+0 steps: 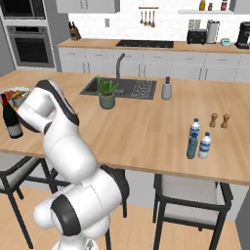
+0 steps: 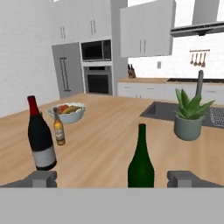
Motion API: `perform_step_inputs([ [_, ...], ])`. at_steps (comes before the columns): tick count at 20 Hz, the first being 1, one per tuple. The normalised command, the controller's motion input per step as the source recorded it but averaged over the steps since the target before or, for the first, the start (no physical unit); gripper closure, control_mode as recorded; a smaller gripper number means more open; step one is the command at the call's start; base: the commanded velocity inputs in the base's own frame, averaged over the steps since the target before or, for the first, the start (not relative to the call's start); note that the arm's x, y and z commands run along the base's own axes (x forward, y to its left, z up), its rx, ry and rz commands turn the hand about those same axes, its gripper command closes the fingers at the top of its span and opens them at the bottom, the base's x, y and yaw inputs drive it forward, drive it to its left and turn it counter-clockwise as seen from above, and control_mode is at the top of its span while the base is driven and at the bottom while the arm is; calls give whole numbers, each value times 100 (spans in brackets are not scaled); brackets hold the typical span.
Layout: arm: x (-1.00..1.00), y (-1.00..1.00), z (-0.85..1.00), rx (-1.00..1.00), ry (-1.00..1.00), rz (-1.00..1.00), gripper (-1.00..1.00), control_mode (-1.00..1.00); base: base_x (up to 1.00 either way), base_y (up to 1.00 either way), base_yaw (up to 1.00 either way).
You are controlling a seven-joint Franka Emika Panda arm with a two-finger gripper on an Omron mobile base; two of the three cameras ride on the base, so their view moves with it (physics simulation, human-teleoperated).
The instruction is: Move the plastic bottles in the middle to the plastics group, and the glass bottles in the middle to the glass group.
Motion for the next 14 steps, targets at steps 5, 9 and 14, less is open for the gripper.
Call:
perform_step_inputs([
  [5, 26, 0, -13, 0, 0, 0, -100, -100, 0, 0, 0],
  [9, 42, -24, -2, 1, 0, 0, -100, -100, 0, 0, 0],
  [14, 43, -16, -3, 0, 0, 0, -100, -100, 0, 0, 0],
])
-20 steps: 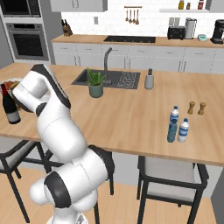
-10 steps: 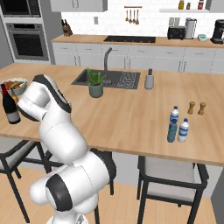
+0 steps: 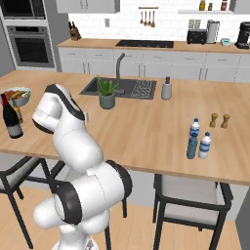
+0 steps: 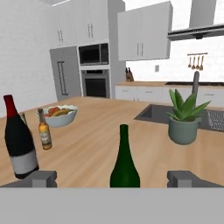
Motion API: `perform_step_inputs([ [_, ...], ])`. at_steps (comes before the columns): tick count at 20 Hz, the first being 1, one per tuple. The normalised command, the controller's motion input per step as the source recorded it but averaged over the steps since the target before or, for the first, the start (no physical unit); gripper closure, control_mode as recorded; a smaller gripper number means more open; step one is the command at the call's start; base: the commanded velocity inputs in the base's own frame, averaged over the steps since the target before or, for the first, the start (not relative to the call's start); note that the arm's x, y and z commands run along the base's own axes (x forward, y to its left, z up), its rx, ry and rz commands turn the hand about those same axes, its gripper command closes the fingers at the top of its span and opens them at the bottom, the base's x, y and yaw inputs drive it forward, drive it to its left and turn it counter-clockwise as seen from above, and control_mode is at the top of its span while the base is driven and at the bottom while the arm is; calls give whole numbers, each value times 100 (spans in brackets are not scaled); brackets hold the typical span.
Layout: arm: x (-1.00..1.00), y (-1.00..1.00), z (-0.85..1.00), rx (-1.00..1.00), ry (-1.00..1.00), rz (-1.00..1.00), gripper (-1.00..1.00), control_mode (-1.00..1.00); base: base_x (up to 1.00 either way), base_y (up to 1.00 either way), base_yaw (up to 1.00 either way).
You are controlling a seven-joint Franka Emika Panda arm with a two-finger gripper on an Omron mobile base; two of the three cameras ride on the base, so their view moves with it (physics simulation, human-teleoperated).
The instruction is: Move the plastic bottles in the middle to the plastics group, and the glass bottles in the middle to the glass group.
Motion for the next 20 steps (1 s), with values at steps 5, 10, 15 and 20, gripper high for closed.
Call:
perform_step_inputs([
  [5, 44, 0, 0, 0, 0, 0, -100, -100, 0, 0, 0],
  [10, 42, 0, -5, 0, 0, 0, -100, -100, 0, 0, 0],
  [15, 25, 15, -12, 0, 0, 0, -100, -100, 0, 0, 0],
  [20, 19, 19, -18, 0, 1, 0, -100, -100, 0, 0, 0],
])
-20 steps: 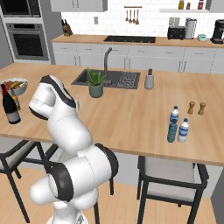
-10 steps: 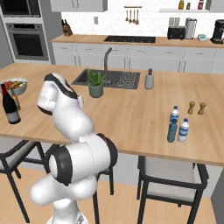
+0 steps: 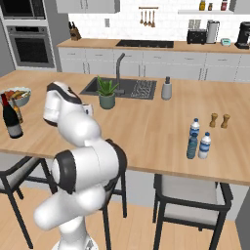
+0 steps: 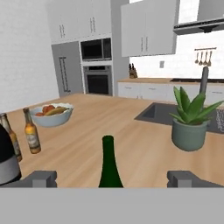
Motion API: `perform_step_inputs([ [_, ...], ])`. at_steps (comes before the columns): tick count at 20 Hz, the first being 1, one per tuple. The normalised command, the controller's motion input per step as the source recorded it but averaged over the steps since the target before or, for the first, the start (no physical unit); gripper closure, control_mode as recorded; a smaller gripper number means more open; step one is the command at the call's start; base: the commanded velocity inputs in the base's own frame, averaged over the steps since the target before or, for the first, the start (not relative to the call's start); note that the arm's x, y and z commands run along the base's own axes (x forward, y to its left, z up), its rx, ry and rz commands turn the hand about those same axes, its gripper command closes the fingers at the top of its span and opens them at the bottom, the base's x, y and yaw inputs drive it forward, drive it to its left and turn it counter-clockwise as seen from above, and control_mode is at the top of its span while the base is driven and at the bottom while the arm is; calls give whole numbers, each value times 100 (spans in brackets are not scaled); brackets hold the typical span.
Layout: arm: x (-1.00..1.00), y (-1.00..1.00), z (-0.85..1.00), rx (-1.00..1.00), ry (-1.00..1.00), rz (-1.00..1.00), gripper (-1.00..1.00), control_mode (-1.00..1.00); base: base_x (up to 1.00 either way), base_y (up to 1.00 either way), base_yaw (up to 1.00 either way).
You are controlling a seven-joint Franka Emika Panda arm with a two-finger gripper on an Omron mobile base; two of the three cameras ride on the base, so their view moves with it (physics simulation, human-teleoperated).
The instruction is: Move the plastic bottles in the middle to the plastics group, and the glass bottles in the middle to the glass group.
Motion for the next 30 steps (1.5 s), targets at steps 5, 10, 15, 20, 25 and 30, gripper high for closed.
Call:
perform_step_inputs([
  [5, 28, 17, -16, 0, 2, 0, -100, -100, 0, 0, 0],
  [10, 35, 7, -13, 0, 1, 0, -100, -100, 0, 0, 0],
  [15, 23, 20, -21, -2, 0, 0, -100, -100, 0, 0, 0],
  [20, 11, 31, -23, -3, 0, 0, -100, -100, 0, 0, 0],
  [25, 20, 3, -14, 0, 0, 0, -100, -100, 0, 0, 0],
  [30, 19, 0, -15, 0, 0, 0, -100, -100, 0, 0, 0],
])
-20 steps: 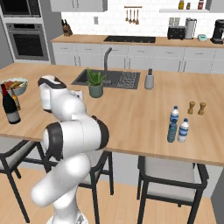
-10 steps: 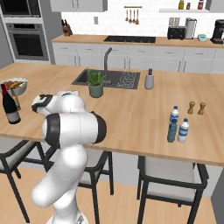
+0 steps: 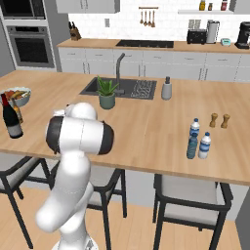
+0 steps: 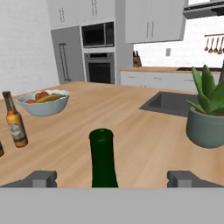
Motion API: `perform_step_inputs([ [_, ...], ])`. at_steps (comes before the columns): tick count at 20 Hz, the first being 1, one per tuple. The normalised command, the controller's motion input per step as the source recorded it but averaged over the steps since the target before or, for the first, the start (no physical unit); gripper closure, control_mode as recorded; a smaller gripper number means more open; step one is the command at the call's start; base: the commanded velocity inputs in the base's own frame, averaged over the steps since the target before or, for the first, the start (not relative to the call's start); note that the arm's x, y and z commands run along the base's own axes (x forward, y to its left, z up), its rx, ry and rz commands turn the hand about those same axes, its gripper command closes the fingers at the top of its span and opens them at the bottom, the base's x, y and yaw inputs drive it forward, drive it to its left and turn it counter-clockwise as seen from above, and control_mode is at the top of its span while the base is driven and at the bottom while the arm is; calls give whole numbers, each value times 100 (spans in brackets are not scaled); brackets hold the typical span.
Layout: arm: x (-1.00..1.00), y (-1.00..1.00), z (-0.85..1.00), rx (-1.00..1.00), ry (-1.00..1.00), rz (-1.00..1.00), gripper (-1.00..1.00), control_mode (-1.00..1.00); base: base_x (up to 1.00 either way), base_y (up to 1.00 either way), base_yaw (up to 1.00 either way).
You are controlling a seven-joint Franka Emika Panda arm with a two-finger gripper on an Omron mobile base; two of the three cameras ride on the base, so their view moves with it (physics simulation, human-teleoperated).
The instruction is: Move the plastic bottles in the middle to the plastics group, and the glass bottles in the middle to the glass group.
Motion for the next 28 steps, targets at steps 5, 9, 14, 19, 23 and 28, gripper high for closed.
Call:
perform_step_inputs([
  [5, 17, 6, -1, 0, 0, 0, -100, -100, 0, 0, 0],
  [9, 6, 12, 0, 0, 0, 0, -100, -100, 0, 0, 0],
  [14, 2, 22, 0, -1, 0, 0, -100, -100, 0, 0, 0],
  [19, 0, 19, 0, 0, 0, 0, -100, -100, 0, 0, 0],
  [23, 0, 7, 0, 0, 0, 0, -100, -100, 0, 0, 0],
  [28, 0, 0, 0, 0, 0, 0, -100, -100, 0, 0, 0],
])
